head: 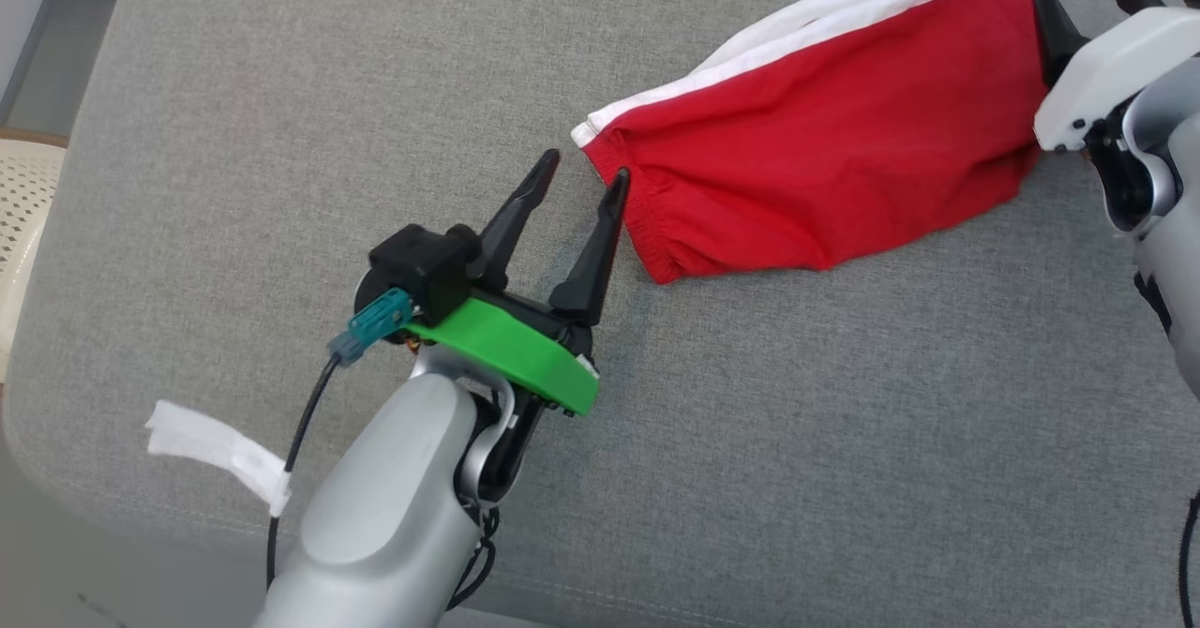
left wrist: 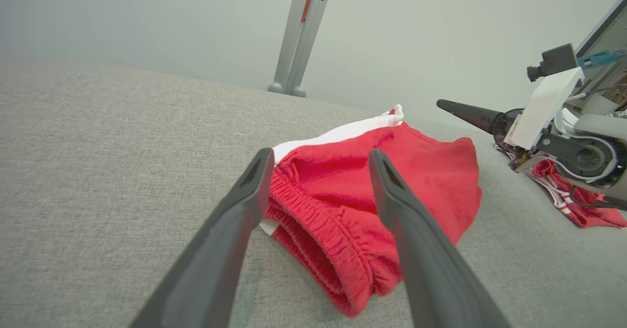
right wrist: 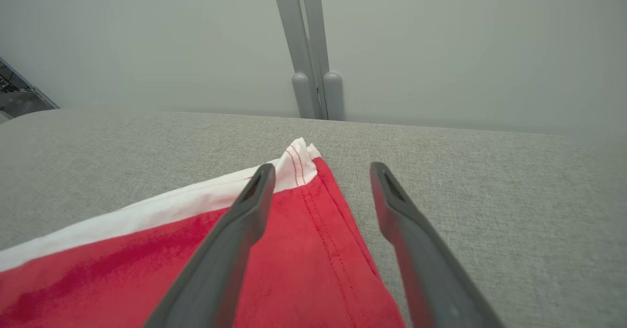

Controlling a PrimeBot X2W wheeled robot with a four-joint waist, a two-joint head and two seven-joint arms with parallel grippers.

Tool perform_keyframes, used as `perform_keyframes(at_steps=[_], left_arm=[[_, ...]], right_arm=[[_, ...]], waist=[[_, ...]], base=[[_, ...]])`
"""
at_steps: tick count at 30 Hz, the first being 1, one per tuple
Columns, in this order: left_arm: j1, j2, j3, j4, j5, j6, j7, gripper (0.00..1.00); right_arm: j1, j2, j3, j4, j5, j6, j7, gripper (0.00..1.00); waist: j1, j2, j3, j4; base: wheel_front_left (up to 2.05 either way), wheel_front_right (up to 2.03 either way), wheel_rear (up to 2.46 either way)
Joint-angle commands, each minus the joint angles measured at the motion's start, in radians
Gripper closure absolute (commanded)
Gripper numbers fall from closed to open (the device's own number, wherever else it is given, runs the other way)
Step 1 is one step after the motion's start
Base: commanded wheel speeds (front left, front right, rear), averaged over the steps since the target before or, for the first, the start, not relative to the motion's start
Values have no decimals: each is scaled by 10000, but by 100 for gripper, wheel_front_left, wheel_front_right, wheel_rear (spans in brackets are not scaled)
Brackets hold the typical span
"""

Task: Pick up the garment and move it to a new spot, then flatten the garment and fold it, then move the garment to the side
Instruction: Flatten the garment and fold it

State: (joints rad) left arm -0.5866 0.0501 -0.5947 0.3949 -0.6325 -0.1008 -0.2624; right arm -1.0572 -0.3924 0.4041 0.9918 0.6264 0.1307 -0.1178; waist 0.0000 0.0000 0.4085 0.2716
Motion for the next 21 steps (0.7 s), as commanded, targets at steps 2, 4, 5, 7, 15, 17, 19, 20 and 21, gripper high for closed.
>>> perform_keyframes(at_steps=[2, 4, 5, 7, 15, 17, 19, 20, 21], left_arm=[[521, 18, 736, -263, 554, 50, -20, 0], [932, 17, 1304, -524, 991, 77, -21, 0], [1095, 18, 1561, -635, 1260, 81, -21, 0], [1436, 21, 2109, -859, 1725, 90, -21, 0], [2603, 16, 3863, -1694, 2862, 19, -21, 0], [2808, 14, 4097, -1795, 2885, -5, -21, 0], [2954, 14, 4253, -1907, 2934, -37, -21, 0], [3013, 14, 4296, -1942, 2959, -43, -21, 0], [3078, 14, 4355, -1971, 3000, -45, -21, 0]], right_arm=[[296, -314, 355, 77, 174, -1, 168, 0], [401, -468, 580, 136, 282, -1, 260, 0], [444, -528, 671, 162, 333, -1, 274, 0], [537, -635, 848, 250, 455, -1, 361, 0], [682, -729, 1150, 938, 975, -1, 623, 0], [754, -668, 1242, 1037, 1161, -1, 839, 33], [786, -648, 1345, 989, 1342, -1, 958, 100], [815, -619, 1367, 957, 1448, -1, 985, 100], [831, -603, 1403, 894, 1526, -1, 967, 100]], waist=[[0, 0, -228, -70], [0, 0, -257, -41], [0, 0, -259, -22], [0, 0, -240, 44], [0, 0, -99, 315], [0, 0, -84, 334], [0, 0, -79, 325], [0, 0, -81, 308], [0, 0, -98, 268]], base=[[0, 0, 0], [0, 0, 0], [0, 0, 0], [0, 0, 0], [0, 0, 0], [0, 0, 0], [0, 0, 0], [0, 0, 0], [0, 0, 0]])
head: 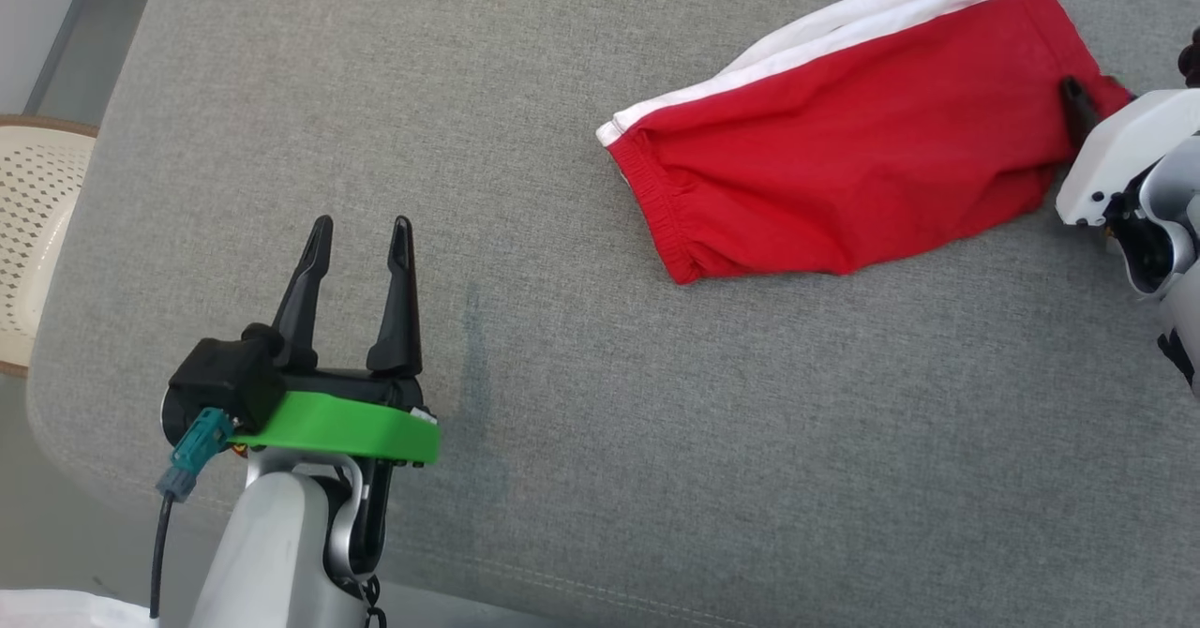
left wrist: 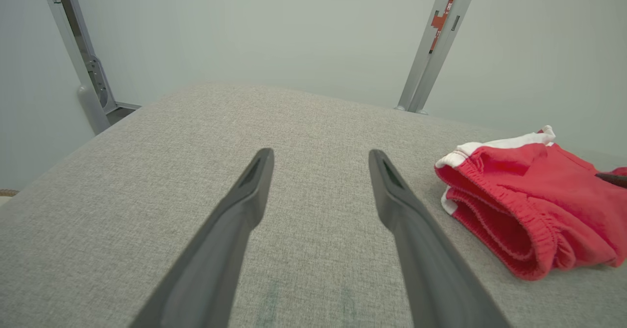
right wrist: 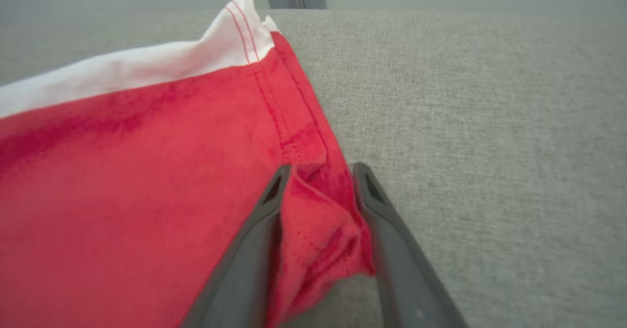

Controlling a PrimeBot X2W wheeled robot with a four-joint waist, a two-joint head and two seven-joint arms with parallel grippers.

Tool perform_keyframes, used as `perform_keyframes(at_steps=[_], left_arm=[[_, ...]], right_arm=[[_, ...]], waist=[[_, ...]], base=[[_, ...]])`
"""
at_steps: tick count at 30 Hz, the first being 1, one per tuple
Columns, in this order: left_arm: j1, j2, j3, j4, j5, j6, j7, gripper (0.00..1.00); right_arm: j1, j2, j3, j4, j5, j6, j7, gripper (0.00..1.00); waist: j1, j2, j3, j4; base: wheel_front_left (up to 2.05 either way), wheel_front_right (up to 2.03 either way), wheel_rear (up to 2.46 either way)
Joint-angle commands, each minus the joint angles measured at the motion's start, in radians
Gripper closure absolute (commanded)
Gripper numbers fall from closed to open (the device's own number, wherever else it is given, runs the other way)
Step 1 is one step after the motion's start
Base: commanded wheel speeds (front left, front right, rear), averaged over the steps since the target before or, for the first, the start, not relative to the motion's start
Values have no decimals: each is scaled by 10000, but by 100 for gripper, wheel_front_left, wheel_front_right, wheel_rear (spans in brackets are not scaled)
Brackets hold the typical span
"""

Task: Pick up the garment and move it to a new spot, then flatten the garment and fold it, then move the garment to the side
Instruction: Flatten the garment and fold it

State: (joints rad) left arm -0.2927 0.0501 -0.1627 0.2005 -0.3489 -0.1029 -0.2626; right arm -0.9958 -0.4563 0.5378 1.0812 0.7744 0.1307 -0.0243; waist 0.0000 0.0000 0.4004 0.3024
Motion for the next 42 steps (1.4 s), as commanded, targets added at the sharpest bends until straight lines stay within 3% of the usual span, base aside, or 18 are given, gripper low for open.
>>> perform_keyframes(at_steps=[1, 8, 17, 25, 33, 42], left_arm=[[184, 14, 69, -51, 193, -23, -19, 0], [489, 20, 355, -59, 552, -91, -20, 0], [1051, 20, 862, -5, 971, -166, -20, 0], [1307, 20, 1077, -12, 1124, -211, -20, 0], [1385, 20, 1126, 47, 1217, -251, -20, 0], [1576, 20, 1128, 18, 1184, -256, -20, 0]], right_arm=[[217, 17, 91, -56, 112, -3, -44, 100], [723, 111, 290, -640, 801, -5, -950, 100], [2259, -536, 340, -1666, 1997, -5, -1846, 100], [3710, -883, -232, -2030, 2955, -5, -2265, 100], [3453, -671, -358, -1908, 2632, -5, -2381, 100], [2720, -31, -41, -3060, 1765, -3, -2407, 100]], waist=[[0, 0, -37, -72], [0, 0, -678, -649], [0, 0, -1534, -1553], [0, 0, -1917, -1792], [0, 0, -2098, -1811], [0, 0, -2352, -1603]], base=[[0, 0, 0], [0, 0, 0], [0, 0, 0], [0, 0, 0], [0, 0, 0], [0, 0, 0]])
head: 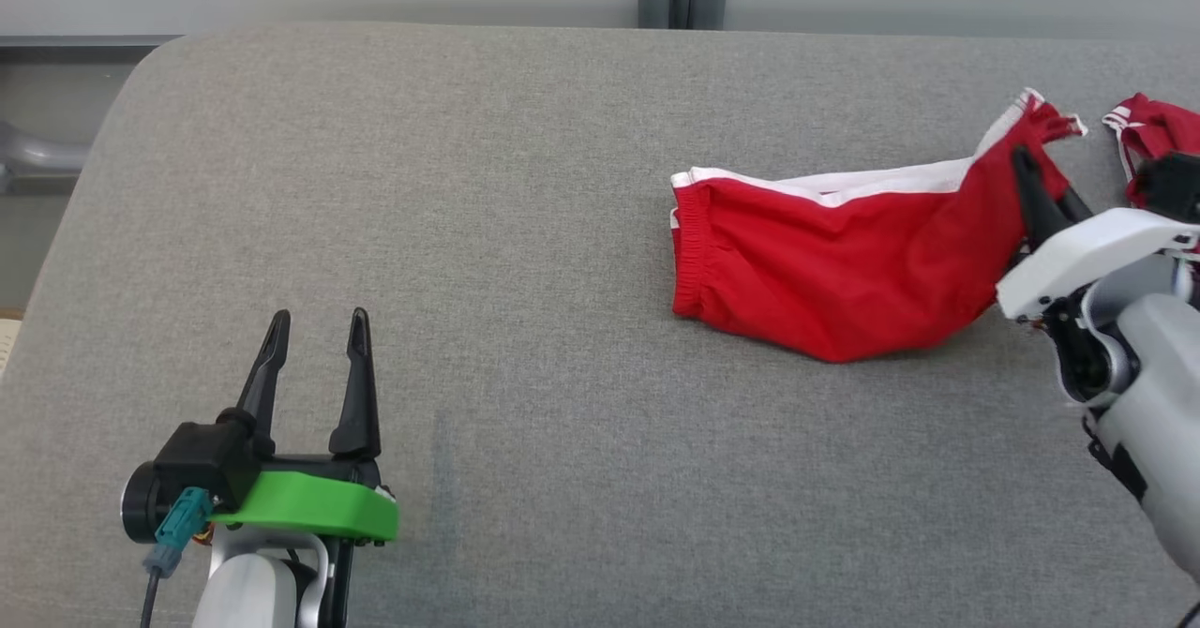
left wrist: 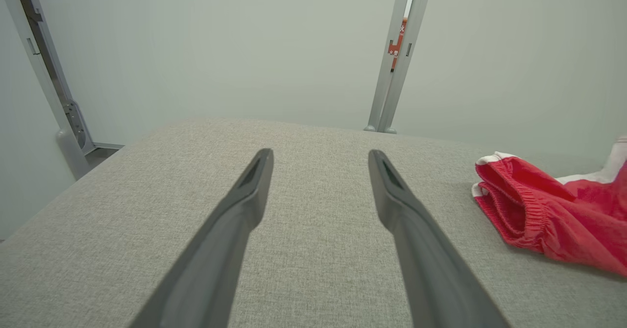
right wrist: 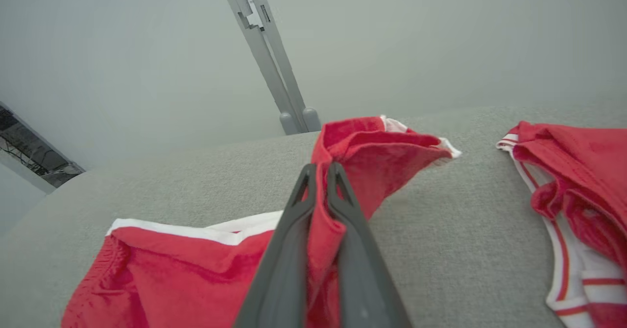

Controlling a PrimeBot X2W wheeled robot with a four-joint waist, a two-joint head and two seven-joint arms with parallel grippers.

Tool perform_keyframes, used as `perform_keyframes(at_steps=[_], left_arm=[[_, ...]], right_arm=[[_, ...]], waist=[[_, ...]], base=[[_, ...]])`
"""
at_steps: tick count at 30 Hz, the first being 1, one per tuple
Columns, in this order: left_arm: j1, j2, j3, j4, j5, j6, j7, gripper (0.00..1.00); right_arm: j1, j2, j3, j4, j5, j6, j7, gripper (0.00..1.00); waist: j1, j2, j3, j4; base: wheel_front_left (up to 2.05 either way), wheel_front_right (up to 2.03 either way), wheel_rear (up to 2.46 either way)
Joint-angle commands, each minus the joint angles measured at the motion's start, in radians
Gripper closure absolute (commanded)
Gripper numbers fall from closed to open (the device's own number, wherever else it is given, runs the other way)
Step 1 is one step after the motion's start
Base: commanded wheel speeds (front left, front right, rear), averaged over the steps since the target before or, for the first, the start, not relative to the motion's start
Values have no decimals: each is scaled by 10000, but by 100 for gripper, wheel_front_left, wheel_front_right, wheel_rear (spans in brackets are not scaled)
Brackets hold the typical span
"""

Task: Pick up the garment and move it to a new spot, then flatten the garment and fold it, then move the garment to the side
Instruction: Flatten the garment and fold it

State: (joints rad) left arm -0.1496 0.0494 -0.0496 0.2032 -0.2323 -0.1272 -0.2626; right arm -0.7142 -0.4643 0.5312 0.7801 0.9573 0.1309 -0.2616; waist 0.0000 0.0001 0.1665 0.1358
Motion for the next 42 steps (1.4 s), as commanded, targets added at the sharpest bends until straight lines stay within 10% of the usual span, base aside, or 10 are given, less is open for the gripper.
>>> perform_keyframes(at_steps=[1, 24, 26, 40, 41, 42], left_arm=[[152, 28, -25, -17, 0, -15, -20, 0], [-301, 26, -599, 113, -515, 218, -20, 0], [-274, 26, -563, 154, -463, 200, -20, 0], [-7, 26, -292, 173, -48, 71, -20, 0], [-6, 26, -305, 169, -44, 78, -20, 0], [-15, 26, -338, 169, -47, 69, -20, 0]], right_arm=[[-154, 176, 110, -250, -181, -5, -35, 100], [796, 2372, 1794, -797, -1568, -5, 106, 98], [802, 2404, 1707, -922, -1506, -5, 33, 0], [1662, 757, -1787, -2441, -2138, -3, -31, 0], [1733, 686, -1969, -2388, -2212, -3, -32, 16], [1791, 637, -2170, -2346, -2334, -3, -32, 55]], waist=[[0, -1, -10, 112], [0, -1, 447, 1074], [0, -1, 419, 986], [0, -1, 213, 702], [0, -1, 229, 721], [0, -1, 254, 753]], base=[[0, 0, 0], [0, 0, 0], [0, 0, 0], [0, 0, 0], [0, 0, 0], [0, 0, 0]])
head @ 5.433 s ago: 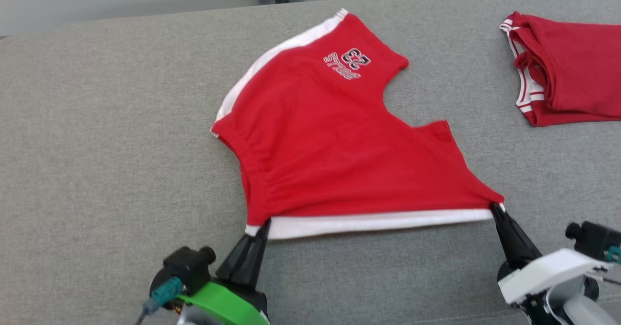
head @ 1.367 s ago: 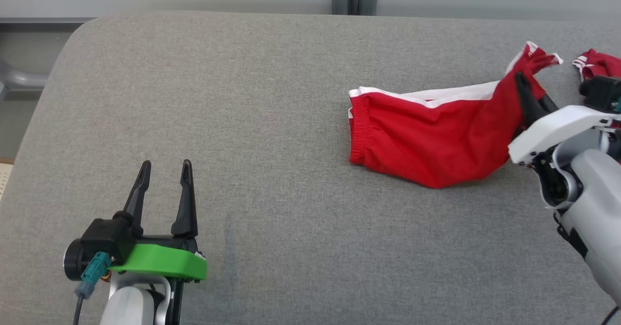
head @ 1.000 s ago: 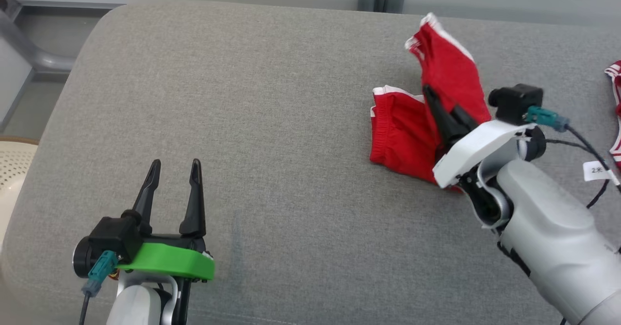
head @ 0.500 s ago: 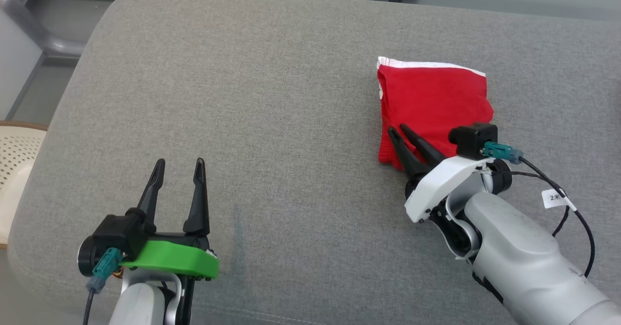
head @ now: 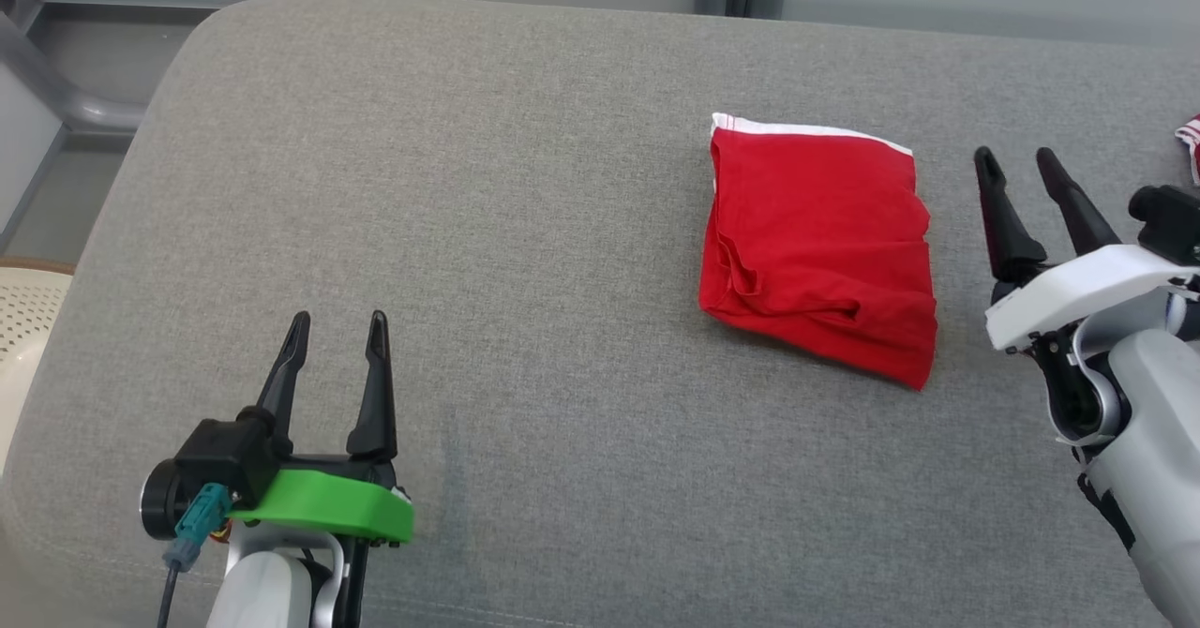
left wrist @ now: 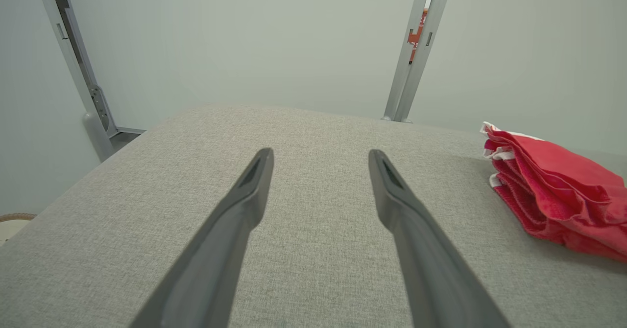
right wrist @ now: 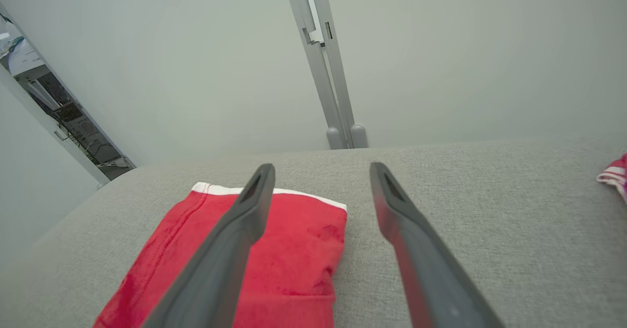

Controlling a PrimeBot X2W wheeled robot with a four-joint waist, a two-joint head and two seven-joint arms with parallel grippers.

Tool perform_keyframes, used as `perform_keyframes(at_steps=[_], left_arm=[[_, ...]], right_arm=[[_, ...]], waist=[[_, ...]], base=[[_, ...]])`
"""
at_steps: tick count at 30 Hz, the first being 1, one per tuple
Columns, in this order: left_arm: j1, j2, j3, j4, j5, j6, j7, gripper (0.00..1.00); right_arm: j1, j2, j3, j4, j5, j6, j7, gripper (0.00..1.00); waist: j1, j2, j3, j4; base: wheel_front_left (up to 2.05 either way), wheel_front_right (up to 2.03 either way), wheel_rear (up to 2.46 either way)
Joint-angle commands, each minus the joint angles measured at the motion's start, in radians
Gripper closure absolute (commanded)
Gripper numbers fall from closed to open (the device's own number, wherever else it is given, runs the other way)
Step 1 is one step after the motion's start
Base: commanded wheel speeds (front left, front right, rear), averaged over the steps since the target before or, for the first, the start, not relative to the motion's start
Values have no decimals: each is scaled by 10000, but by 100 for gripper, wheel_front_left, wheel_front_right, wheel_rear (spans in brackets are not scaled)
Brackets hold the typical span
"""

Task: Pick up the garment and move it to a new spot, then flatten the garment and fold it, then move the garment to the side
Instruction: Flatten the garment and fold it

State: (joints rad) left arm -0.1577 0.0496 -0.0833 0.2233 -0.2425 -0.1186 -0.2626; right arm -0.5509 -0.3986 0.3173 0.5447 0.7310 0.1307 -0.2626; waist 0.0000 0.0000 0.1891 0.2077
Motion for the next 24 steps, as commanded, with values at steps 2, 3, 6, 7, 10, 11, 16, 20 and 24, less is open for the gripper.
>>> perform_keyframes(at_steps=[2, 3, 6, 7, 10, 11, 16, 20, 24], left_arm=[[17, 24, -51, -29, 54, -30, -20, 0], [-33, 24, -89, -34, 43, -35, -20, 0], [-155, 24, -206, -24, 13, -41, -20, 0], [-199, 24, -254, -17, -3, -45, -20, 0], [-294, 24, -370, 15, -81, -47, -20, 0], [-305, 24, -400, 19, -111, -34, -20, 0], [-316, 24, -528, -10, -206, 65, -20, 0], [-302, 24, -502, -20, -209, 86, -20, 0], [-312, 24, -525, -21, -227, 118, -20, 0]], right_arm=[[187, -99, -197, 155, -372, -2, -23, 100], [165, -85, -244, 244, -517, -2, -23, 100], [33, -27, -41, 694, -1073, -2, -24, 100], [-50, 26, -5, 823, -1157, -2, -25, 100], [-113, 326, 126, 1291, -1331, -2, -24, 100], [-112, 402, 209, 1395, -1377, -2, -24, 100], [-72, 937, 683, 1738, -1528, -2, -25, 100], [4, 1494, 1211, 1663, -1606, -2, -25, 100], [78, 2070, 1787, 1418, -1768, -2, -25, 100]], waist=[[0, 0, 102, 100], [0, 0, 160, 147], [0, 0, 290, 291], [0, 0, 326, 344], [0, 0, 407, 506], [0, 0, 424, 552], [0, 0, 508, 718], [0, 0, 567, 758], [0, 0, 602, 759]], base=[[0, 0, 0], [0, 0, 0], [0, 0, 0], [0, 0, 0], [0, 0, 0], [0, 0, 0], [0, 0, 0], [0, 0, 0], [0, 0, 0]])
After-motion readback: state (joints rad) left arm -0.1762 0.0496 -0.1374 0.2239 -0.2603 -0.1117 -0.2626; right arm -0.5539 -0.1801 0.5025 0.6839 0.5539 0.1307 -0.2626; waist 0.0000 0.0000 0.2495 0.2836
